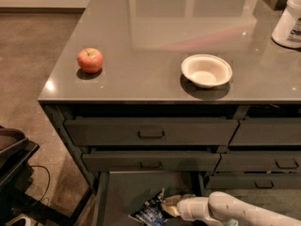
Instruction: Pick blue chip bag from bottom drawer and place on counter
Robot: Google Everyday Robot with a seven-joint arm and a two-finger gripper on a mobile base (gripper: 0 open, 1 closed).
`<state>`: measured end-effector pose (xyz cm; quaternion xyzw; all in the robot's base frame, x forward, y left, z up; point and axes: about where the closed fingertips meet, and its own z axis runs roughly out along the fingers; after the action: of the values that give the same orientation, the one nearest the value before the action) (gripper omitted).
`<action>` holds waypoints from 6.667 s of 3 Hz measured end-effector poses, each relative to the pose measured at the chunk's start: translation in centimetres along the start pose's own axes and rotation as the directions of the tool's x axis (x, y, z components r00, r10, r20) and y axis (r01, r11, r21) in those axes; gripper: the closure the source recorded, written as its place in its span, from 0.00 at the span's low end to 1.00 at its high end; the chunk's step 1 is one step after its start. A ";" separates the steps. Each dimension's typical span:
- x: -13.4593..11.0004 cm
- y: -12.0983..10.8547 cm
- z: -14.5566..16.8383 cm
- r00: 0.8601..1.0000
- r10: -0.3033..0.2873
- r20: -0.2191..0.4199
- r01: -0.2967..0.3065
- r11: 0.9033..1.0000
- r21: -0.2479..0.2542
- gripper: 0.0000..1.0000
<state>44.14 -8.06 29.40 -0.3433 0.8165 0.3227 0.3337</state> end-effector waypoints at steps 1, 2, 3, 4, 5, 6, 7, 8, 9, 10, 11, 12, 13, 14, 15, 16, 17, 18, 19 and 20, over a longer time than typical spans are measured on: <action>-4.2 4.2 -4.3 0.996 -0.057 -0.065 0.057 0.998 0.000 1.00; -4.1 4.2 -4.2 0.996 -0.055 -0.064 0.055 0.998 -0.001 1.00; -5.2 4.7 -4.7 0.993 -0.081 -0.088 0.081 0.997 -0.004 1.00; -8.2 8.6 -7.1 0.983 -0.135 -0.128 0.136 0.991 -0.001 1.00; -10.8 14.9 -10.7 0.962 -0.233 -0.143 0.235 0.972 -0.003 1.00; -16.0 18.6 -15.4 0.921 -0.368 -0.130 0.376 0.926 0.040 1.00; -17.5 18.9 -18.1 0.903 -0.400 -0.159 0.418 0.902 0.107 1.00; -19.1 18.1 -18.3 0.890 -0.425 -0.162 0.447 0.885 0.132 1.00; -25.1 18.2 -19.7 0.826 -0.535 -0.179 0.562 0.807 0.183 1.00; -31.8 19.8 -21.9 0.722 -0.654 -0.228 0.692 0.683 0.234 1.00; -36.6 21.0 -23.8 0.652 -0.719 -0.241 0.755 0.587 0.291 1.00; -36.6 20.9 -24.5 0.645 -0.720 -0.255 0.761 0.575 0.302 1.00; -36.6 20.9 -24.4 0.645 -0.720 -0.254 0.760 0.575 0.302 1.00; -40.1 21.0 -25.2 0.588 -0.776 -0.227 0.797 0.511 0.321 1.00; -46.0 22.0 -27.3 0.478 -0.856 -0.195 0.848 0.392 0.356 1.00; -51.6 22.9 -29.3 0.365 -0.921 -0.136 0.878 0.291 0.381 1.00; -56.6 22.9 -30.4 0.295 -0.955 -0.029 0.879 0.259 0.400 1.00; -60.5 22.0 -29.0 0.263 -0.963 0.064 0.875 0.266 0.404 1.00; -64.1 21.9 -26.2 0.228 -0.970 0.088 0.887 0.244 0.391 1.00; -66.9 21.5 -23.5 0.193 -0.980 0.039 0.908 0.194 0.371 1.00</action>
Offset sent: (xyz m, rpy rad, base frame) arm -0.0183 0.0069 0.0496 -0.0408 0.0073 0.0260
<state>56.14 9.23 100.43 -0.6798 0.4062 -0.0245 0.6101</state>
